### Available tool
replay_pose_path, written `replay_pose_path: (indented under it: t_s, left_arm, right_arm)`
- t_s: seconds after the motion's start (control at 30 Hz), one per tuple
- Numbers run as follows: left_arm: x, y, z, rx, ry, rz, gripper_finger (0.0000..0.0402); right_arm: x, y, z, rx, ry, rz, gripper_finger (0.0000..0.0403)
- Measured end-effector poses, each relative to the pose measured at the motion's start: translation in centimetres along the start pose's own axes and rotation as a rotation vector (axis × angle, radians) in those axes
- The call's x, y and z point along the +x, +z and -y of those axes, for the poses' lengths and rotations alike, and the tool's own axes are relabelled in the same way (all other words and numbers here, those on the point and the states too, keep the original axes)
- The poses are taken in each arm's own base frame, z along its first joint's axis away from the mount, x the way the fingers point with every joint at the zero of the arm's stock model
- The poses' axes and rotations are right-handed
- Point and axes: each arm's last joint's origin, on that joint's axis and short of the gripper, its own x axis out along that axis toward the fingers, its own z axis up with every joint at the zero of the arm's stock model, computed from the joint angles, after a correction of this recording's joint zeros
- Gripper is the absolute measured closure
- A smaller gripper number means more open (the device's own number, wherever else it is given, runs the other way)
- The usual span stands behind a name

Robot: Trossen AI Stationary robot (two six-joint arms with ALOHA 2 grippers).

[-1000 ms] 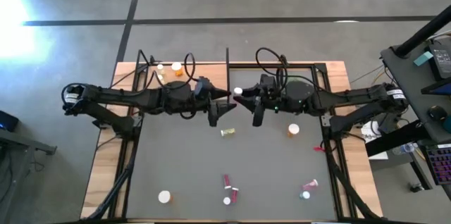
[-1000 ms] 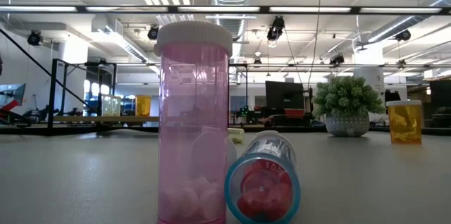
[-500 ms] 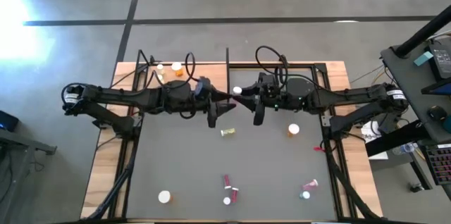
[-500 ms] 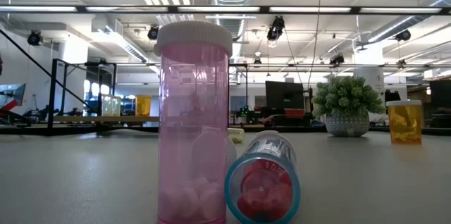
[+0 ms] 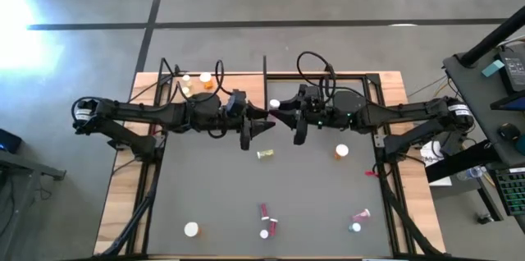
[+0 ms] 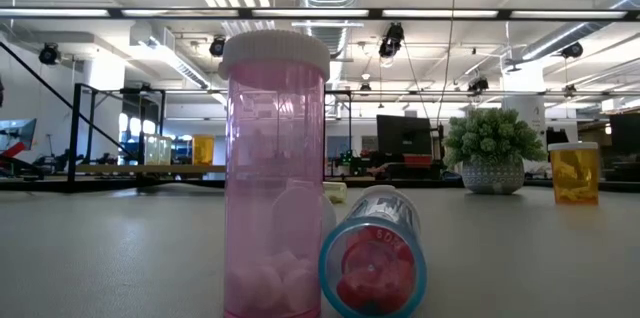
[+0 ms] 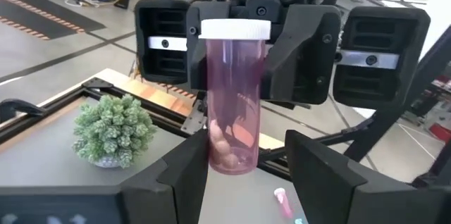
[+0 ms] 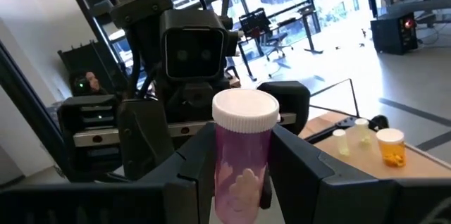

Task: Pick and place medicine bottles onto shelf by color
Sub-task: Put the top left pink pill bottle on the shelf

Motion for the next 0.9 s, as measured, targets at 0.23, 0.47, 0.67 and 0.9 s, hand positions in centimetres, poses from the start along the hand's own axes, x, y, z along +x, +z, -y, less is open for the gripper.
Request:
replay_pose_path:
  t_s: [0.23,0.47,0.67,0.9]
  left_arm:
    - [0.01,-0.10,0.01,-0.001,-0.013,-0.012,0.0231]
    - [0.00,-0.01,0.11,-0.002,-0.035,-0.016,0.0231]
    - [0.00,0.00,0.11,-0.004,-0.034,-0.017,0.0262]
    - [0.02,0.08,-0.09,-0.006,-0.029,-0.015,0.0313]
  right_arm:
    - [0.20,-0.21,0.04,0.029,-0.001,-0.002,0.0296]
    - [0.20,-0.14,0.01,0.037,0.004,0.004,0.0296]
    - [0.20,-0.14,-0.01,0.047,0.006,0.004,0.0296]
    - [0.19,-0.15,-0.08,0.047,0.008,0.005,0.0296]
